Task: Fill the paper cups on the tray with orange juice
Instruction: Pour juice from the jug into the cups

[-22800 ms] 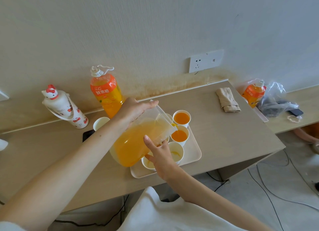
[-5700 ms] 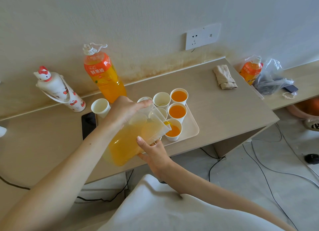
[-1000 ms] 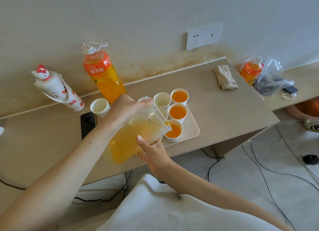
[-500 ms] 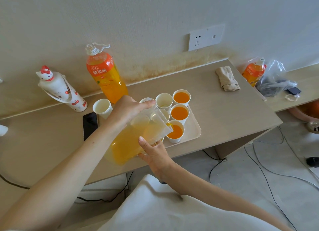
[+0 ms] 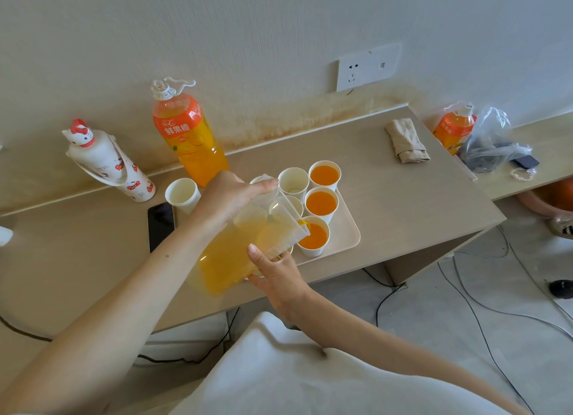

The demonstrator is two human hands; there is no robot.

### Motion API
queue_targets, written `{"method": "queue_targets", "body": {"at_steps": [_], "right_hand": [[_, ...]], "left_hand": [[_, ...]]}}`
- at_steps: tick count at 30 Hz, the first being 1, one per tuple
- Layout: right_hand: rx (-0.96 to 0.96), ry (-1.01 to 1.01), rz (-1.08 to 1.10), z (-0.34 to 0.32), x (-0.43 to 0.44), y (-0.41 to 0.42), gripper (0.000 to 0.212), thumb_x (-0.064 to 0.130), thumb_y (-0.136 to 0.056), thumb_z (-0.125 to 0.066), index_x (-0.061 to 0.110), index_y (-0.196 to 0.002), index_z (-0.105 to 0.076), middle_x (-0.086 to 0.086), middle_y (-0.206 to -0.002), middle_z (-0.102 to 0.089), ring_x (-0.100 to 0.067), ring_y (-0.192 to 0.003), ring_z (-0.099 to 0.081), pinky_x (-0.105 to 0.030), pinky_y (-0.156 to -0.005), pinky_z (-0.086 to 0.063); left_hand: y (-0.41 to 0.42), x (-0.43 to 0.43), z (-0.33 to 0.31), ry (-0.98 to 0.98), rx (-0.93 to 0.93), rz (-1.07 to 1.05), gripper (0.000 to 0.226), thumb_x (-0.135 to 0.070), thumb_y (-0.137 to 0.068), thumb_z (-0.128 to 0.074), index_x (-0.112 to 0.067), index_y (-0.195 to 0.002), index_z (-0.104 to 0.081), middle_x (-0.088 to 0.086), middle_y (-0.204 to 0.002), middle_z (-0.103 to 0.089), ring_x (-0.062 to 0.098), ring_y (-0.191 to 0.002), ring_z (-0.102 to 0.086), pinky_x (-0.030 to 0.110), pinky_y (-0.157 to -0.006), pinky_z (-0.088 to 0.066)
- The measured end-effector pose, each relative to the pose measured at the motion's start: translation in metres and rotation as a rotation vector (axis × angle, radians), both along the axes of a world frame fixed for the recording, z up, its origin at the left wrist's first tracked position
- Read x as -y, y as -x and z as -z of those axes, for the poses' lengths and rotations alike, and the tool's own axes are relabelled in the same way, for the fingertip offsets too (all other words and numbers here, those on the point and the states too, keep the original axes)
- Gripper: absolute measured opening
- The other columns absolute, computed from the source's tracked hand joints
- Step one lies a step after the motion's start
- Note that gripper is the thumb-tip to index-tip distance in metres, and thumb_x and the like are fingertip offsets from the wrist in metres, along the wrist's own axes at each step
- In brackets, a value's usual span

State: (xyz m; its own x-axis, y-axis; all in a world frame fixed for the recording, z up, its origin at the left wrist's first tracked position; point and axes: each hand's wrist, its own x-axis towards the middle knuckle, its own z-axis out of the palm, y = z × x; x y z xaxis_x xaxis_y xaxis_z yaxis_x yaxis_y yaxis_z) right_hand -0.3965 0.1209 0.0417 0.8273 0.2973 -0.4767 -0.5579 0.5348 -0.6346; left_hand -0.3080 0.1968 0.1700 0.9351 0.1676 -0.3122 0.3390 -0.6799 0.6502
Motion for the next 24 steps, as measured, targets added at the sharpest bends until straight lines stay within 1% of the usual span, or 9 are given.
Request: {"method": "queue_targets", "body": {"at_steps": [3, 6, 9, 12, 16, 19, 21, 24], "right_hand": [[-0.002, -0.006, -0.001, -0.0016, 0.0005, -0.0007, 0.091, 0.043, -0.063, -0.086, 0.02, -0.139, -0.04, -0.005, -0.132, -0.06, -0.024, -0.121, -0.057, -0.039, -0.093, -0.055], [-0.005, -0.018, 0.013, -0.0037, 0.0016, -0.0003, 0.082, 0.037, -0.066, -0.081, 0.018, -0.136, -0.042, -0.005, -0.129, -0.062, -0.022, -0.117, -0.06, -0.034, -0.085, -0.057], [-0.009, -0.02, 0.014, -0.0041, 0.0019, -0.0005, 0.08, 0.035, -0.068, -0.08, 0.018, -0.136, -0.042, -0.005, -0.128, -0.063, -0.022, -0.118, -0.061, -0.035, -0.089, -0.056], [-0.016, -0.017, 0.018, -0.0052, 0.0023, -0.0004, 0.078, 0.035, -0.069, -0.079, 0.018, -0.136, -0.043, -0.005, -0.128, -0.063, -0.022, -0.117, -0.061, -0.032, -0.084, -0.057], [-0.003, -0.017, 0.02, -0.0057, 0.003, -0.0001, 0.075, 0.033, -0.07, -0.078, 0.019, -0.134, -0.043, -0.006, -0.128, -0.063, -0.021, -0.116, -0.061, -0.032, -0.083, -0.057], [-0.001, -0.018, 0.015, -0.0068, 0.0033, 0.0, 0.073, 0.032, -0.07, -0.077, 0.019, -0.134, -0.043, -0.005, -0.126, -0.063, -0.019, -0.114, -0.062, -0.028, -0.079, -0.057], [-0.003, -0.016, 0.012, -0.0054, 0.003, -0.0001, 0.075, 0.032, -0.07, -0.078, 0.018, -0.135, -0.043, -0.006, -0.127, -0.063, -0.021, -0.116, -0.061, -0.029, -0.08, -0.057], [-0.005, -0.015, 0.014, -0.0031, 0.0026, -0.0004, 0.077, 0.033, -0.07, -0.079, 0.017, -0.136, -0.042, -0.006, -0.129, -0.062, -0.022, -0.118, -0.06, -0.031, -0.084, -0.057]], "left_hand": [[-0.0007, 0.0003, 0.0, -0.002, 0.003, 0.002, 0.058, -0.054, -0.077, -0.072, -0.016, -0.051, -0.037, -0.001, -0.05, -0.034, 0.018, -0.052, -0.039, 0.03, -0.055, -0.03], [-0.0015, 0.0005, -0.0001, -0.006, 0.005, 0.004, 0.058, -0.055, -0.076, -0.072, -0.015, -0.052, -0.038, 0.0, -0.052, -0.036, 0.019, -0.054, -0.041, 0.03, -0.054, -0.03], [-0.0022, 0.0001, 0.0007, -0.012, 0.01, 0.008, 0.06, -0.055, -0.076, -0.072, -0.015, -0.051, -0.036, 0.001, -0.052, -0.035, 0.019, -0.053, -0.04, 0.03, -0.055, -0.03], [-0.0035, -0.0005, 0.0028, -0.012, 0.006, 0.007, 0.06, -0.056, -0.075, -0.073, -0.013, -0.052, -0.036, 0.0, -0.053, -0.036, 0.02, -0.055, -0.041, 0.031, -0.057, -0.03], [-0.0047, -0.0014, 0.0044, -0.001, 0.006, 0.005, 0.058, -0.057, -0.074, -0.073, -0.013, -0.053, -0.042, 0.003, -0.058, -0.045, 0.023, -0.061, -0.048, 0.031, -0.061, -0.036], [-0.0051, -0.0019, 0.0043, -0.002, 0.005, 0.007, 0.06, -0.057, -0.073, -0.073, -0.012, -0.052, -0.041, 0.003, -0.057, -0.044, 0.023, -0.06, -0.047, 0.032, -0.062, -0.035], [-0.0053, -0.0025, 0.0044, 0.0, 0.004, 0.006, 0.061, -0.058, -0.072, -0.074, -0.012, -0.052, -0.039, 0.004, -0.058, -0.044, 0.024, -0.06, -0.046, 0.033, -0.062, -0.034], [-0.0051, -0.0031, 0.0047, 0.011, 0.0, 0.006, 0.059, -0.058, -0.072, -0.074, -0.012, -0.053, -0.042, 0.007, -0.063, -0.048, 0.024, -0.062, -0.049, 0.033, -0.063, -0.036]]}}
